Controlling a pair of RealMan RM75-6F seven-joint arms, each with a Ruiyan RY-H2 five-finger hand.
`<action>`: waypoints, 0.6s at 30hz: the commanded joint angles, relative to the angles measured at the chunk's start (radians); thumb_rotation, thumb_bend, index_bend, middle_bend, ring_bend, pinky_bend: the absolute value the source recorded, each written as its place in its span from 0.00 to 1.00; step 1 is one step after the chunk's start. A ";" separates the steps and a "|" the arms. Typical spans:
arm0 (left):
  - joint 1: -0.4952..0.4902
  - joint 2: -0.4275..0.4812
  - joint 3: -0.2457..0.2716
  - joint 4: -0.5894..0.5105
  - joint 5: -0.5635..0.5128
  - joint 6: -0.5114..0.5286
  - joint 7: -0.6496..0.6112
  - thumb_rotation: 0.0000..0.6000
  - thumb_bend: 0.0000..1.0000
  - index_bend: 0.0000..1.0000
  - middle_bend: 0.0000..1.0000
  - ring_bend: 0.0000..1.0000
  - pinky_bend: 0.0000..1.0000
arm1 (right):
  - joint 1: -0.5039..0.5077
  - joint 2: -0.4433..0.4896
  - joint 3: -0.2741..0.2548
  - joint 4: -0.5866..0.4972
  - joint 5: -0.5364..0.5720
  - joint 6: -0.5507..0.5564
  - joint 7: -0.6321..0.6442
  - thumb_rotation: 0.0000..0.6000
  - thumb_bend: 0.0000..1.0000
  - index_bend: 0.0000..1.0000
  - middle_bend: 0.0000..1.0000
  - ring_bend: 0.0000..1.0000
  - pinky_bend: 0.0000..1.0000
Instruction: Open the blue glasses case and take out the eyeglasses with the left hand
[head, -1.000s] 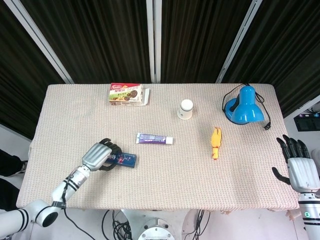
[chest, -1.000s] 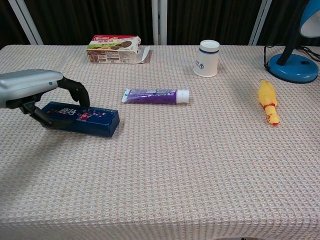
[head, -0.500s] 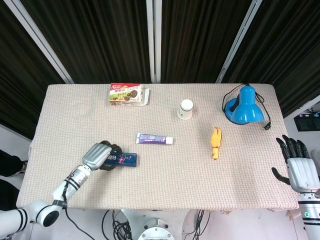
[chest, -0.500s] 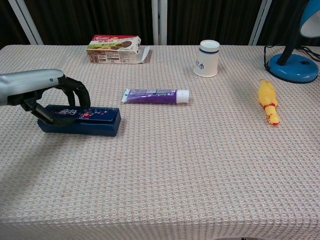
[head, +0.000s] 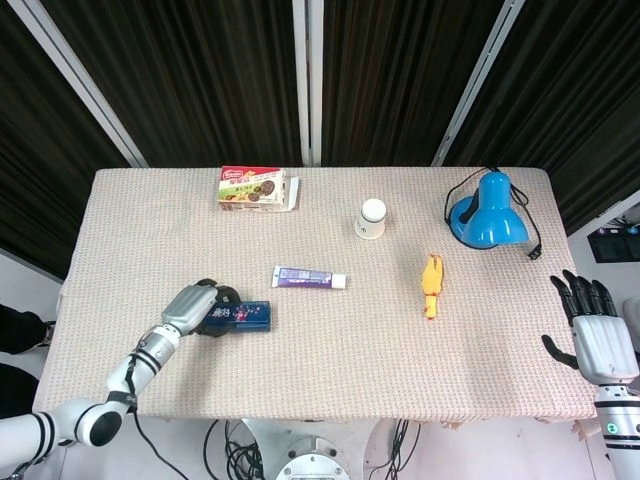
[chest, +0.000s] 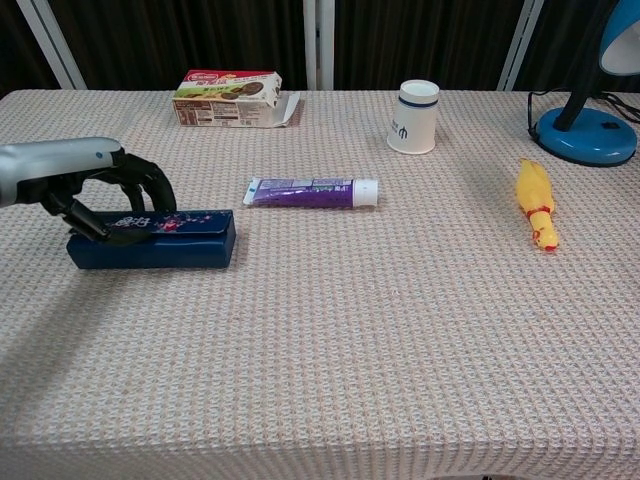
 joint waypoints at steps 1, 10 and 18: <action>-0.031 0.018 -0.028 -0.043 -0.115 -0.034 0.062 1.00 0.57 0.34 0.88 0.36 0.14 | 0.000 0.000 0.000 0.000 -0.001 0.000 0.000 1.00 0.19 0.00 0.00 0.00 0.00; -0.099 0.059 -0.054 -0.070 -0.335 -0.102 0.096 1.00 0.57 0.34 0.84 0.36 0.15 | 0.002 0.001 -0.001 -0.002 -0.001 -0.003 -0.003 1.00 0.19 0.00 0.00 0.00 0.00; -0.144 0.076 -0.036 -0.041 -0.421 -0.187 0.083 1.00 0.55 0.32 0.31 0.16 0.16 | 0.006 -0.001 -0.006 -0.005 0.000 -0.014 -0.015 1.00 0.19 0.00 0.00 0.00 0.00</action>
